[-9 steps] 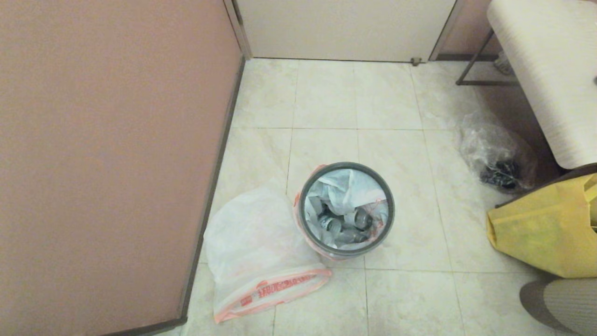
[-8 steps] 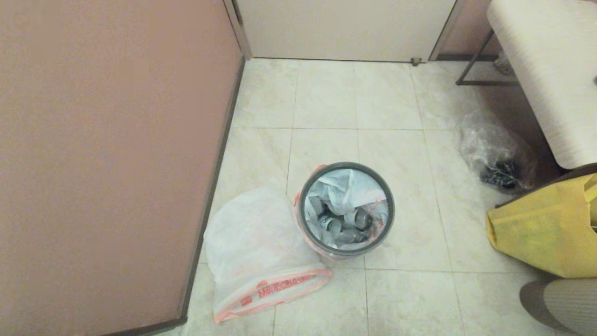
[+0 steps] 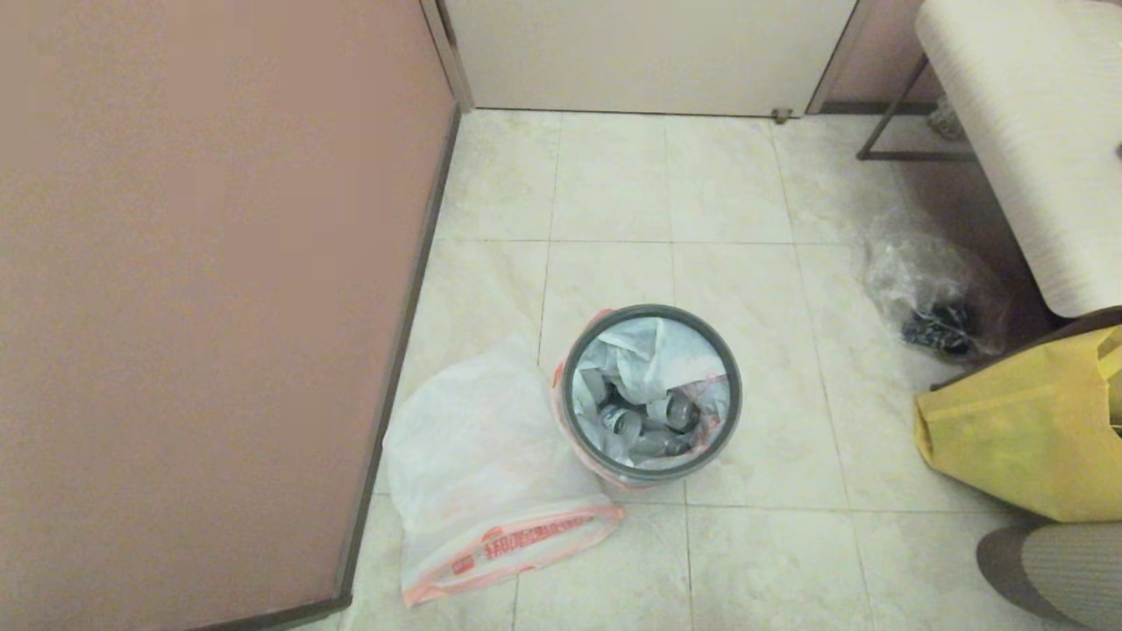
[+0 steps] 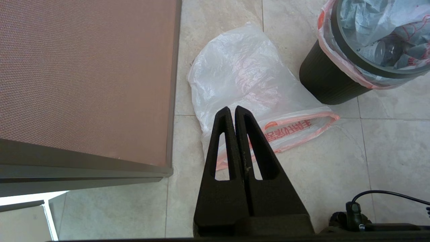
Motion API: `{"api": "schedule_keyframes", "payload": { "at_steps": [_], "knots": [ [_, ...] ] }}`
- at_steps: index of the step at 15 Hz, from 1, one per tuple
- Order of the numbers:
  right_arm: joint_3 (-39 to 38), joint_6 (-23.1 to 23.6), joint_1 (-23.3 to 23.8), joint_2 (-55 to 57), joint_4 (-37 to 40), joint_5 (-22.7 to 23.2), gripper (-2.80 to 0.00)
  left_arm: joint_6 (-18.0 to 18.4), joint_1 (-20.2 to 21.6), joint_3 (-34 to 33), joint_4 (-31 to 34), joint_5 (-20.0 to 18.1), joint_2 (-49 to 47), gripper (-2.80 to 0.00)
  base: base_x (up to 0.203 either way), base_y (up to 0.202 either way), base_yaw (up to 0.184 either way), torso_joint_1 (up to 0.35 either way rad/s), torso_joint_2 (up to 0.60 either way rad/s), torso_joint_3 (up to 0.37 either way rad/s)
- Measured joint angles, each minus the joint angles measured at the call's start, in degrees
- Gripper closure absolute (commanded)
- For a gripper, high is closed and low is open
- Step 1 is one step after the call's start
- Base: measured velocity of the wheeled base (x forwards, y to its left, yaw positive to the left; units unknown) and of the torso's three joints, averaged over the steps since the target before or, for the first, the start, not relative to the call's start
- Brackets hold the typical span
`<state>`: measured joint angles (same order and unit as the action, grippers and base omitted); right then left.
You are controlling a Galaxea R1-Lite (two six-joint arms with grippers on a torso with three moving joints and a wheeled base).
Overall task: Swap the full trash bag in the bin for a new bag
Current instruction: Place the trash can ring on the floor
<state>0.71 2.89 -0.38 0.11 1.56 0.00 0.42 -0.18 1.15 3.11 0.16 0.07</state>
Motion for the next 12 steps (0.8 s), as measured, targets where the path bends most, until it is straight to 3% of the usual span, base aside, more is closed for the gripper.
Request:
{"api": "schedule_keyframes", "payload": {
  "at_steps": [3,6,12],
  "knots": [
    [4.4,0.9,0.4,0.4,1.7,-0.6,0.0,0.0,0.0,0.0,0.0,0.0,0.0,0.0,0.0,0.0,0.0,0.0,0.0,0.0],
    [13.7,1.2,0.6,5.3,5.1,-0.7,0.0,0.0,0.0,0.0,0.0,0.0,0.0,0.0,0.0,0.0,0.0,0.0,0.0,0.0],
    [29.6,-0.9,4.3,30.1,5.6,-1.1,0.0,0.0,0.0,0.0,0.0,0.0,0.0,0.0,0.0,0.0,0.0,0.0,0.0,0.0]
  ]
}}
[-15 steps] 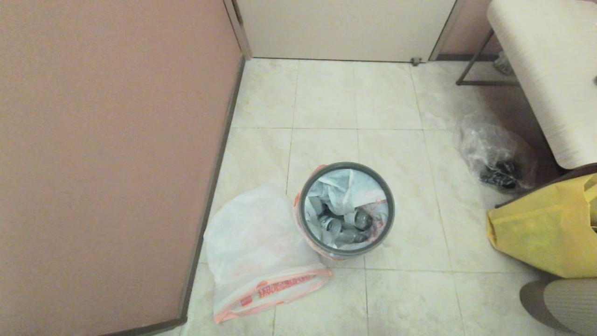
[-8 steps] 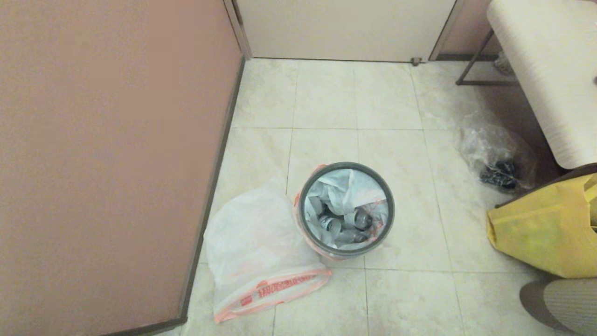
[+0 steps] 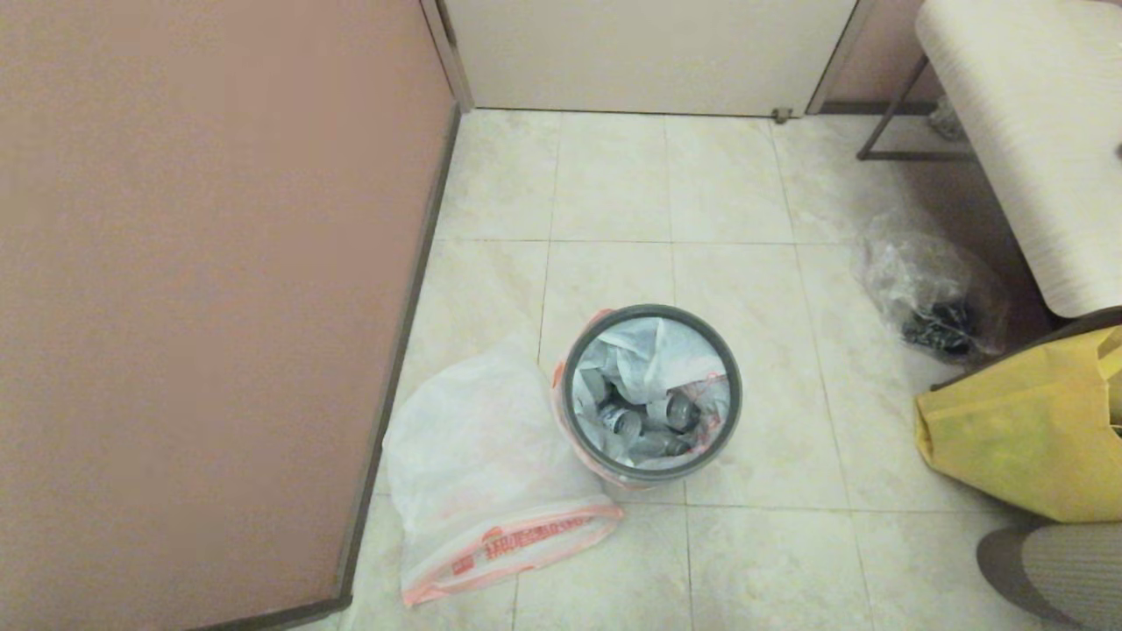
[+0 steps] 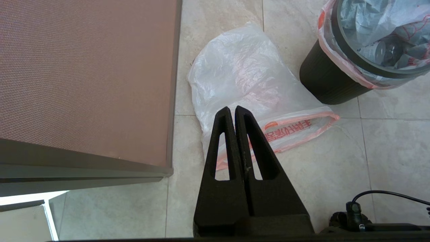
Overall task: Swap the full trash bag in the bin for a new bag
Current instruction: Place the trash can ring on the floor
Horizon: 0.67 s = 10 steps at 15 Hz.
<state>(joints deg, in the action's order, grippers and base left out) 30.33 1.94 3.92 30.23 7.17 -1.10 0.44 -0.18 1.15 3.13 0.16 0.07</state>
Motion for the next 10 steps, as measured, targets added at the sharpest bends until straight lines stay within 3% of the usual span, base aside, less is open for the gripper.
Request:
{"api": "schedule_keyframes", "payload": {
  "at_steps": [2,4,8,10],
  "knots": [
    [6.4,-2.4,0.0,11.9,-0.3,-1.9,0.0,0.0,0.0,0.0,0.0,0.0,0.0,0.0,0.0,0.0,0.0,0.0,0.0,0.0],
    [13.5,-4.9,-3.6,23.8,-0.4,-7.1,0.0,0.0,0.0,0.0,0.0,0.0,0.0,0.0,0.0,0.0,0.0,0.0,0.0,0.0],
    [26.4,-7.8,-19.5,46.4,-0.8,-20.4,0.0,0.0,0.0,0.0,0.0,0.0,0.0,0.0,0.0,0.0,0.0,0.0,0.0,0.0],
    [32.3,-8.3,-24.2,55.8,-0.8,-25.0,0.0,0.0,0.0,0.0,0.0,0.0,0.0,0.0,0.0,0.0,0.0,0.0,0.0,0.0]
  ]
}}
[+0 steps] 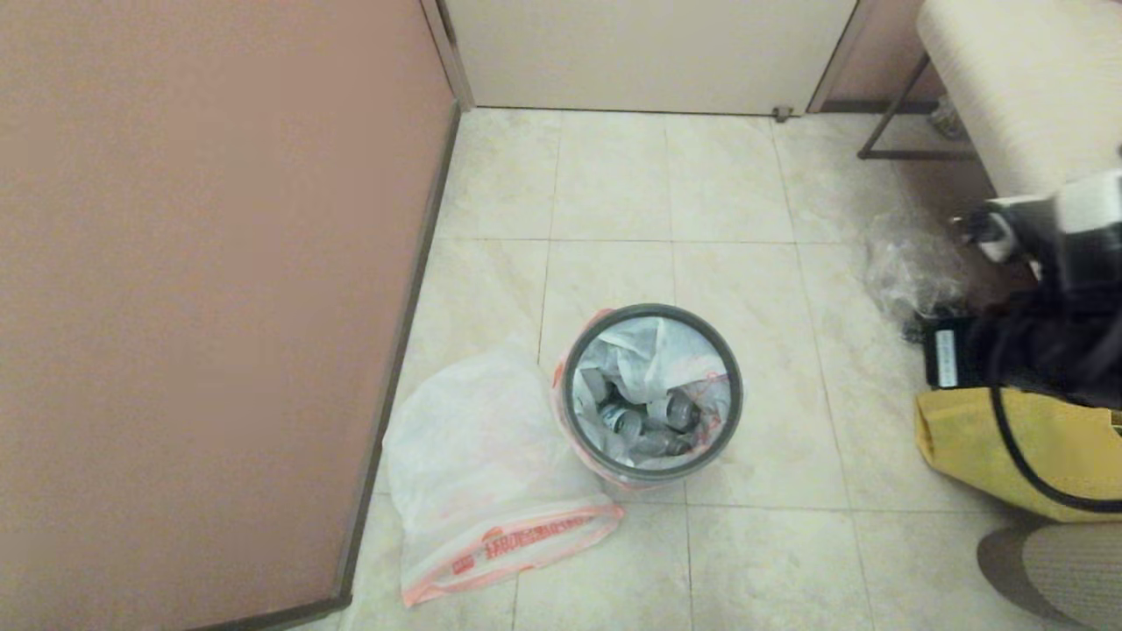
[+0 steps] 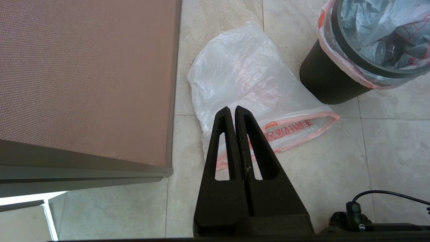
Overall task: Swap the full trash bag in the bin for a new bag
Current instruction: Place the trash can ring on the floor
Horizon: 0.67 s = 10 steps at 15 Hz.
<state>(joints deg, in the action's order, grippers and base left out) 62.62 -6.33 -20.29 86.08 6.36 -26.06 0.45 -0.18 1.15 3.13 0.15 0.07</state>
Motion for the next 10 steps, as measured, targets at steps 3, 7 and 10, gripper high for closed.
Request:
{"api": "schedule_keyframes", "payload": {
  "at_steps": [3,7,10],
  "knots": [
    [5.4,-0.8,-2.9,10.6,-0.2,-1.7,0.0,0.0,0.0,0.0,0.0,0.0,0.0,0.0,0.0,0.0,0.0,0.0,0.0,0.0],
    [7.1,-10.7,-5.3,19.8,-0.7,3.4,0.0,0.0,0.0,0.0,0.0,0.0,0.0,0.0,0.0,0.0,0.0,0.0,0.0,0.0],
    [7.9,-12.8,-6.4,24.4,-1.5,4.8,-2.8,0.0,0.0,0.0,0.0,0.0,0.0,0.0,0.0,0.0,0.0,0.0,0.0,0.0]
  ]
}}
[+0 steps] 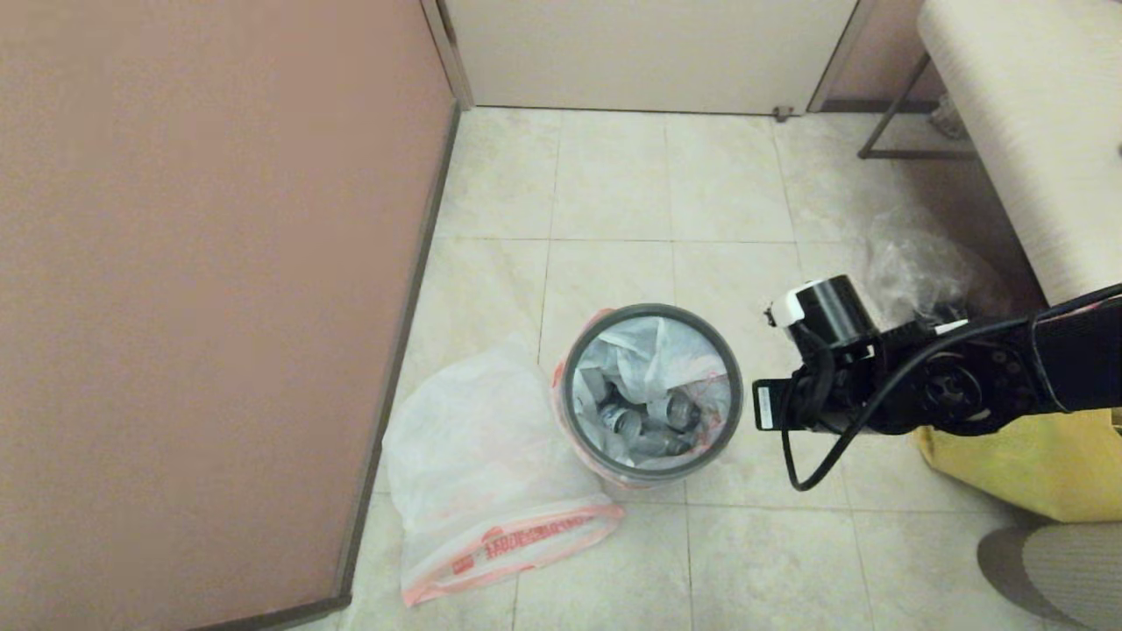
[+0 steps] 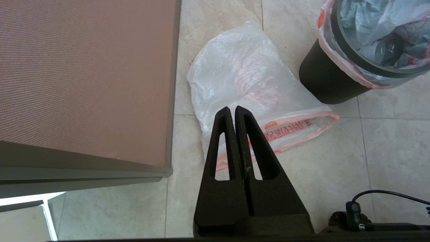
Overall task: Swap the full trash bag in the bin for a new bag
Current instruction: Place the trash can ring on the floor
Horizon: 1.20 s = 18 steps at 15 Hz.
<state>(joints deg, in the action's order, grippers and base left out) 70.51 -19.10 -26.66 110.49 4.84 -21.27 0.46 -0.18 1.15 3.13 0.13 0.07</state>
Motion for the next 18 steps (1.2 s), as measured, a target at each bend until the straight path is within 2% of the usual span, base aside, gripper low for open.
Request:
{"api": "schedule_keyframes", "payload": {
  "at_steps": [6,12,13,18],
  "knots": [
    [1.2,3.5,-1.7,4.6,-7.8,-0.2,-2.8,0.0,0.0,0.0,0.0,0.0,0.0,0.0,0.0,0.0,0.0,0.0,0.0,0.0],
    [4.4,3.5,-1.2,9.8,-8.8,-1.8,-2.8,0.0,0.0,0.0,0.0,0.0,0.0,0.0,0.0,0.0,0.0,0.0,0.0,0.0],
    [4.9,3.5,-1.1,10.5,-8.8,-1.9,0.0,0.0,0.0,0.0,0.0,0.0,0.0,0.0,0.0,0.0,0.0,0.0,0.0,0.0],
    [9.0,3.4,-0.9,14.4,-8.8,-3.0,0.0,0.0,0.0,0.0,0.0,0.0,0.0,0.0,0.0,0.0,0.0,0.0,0.0,0.0]
  ]
}}
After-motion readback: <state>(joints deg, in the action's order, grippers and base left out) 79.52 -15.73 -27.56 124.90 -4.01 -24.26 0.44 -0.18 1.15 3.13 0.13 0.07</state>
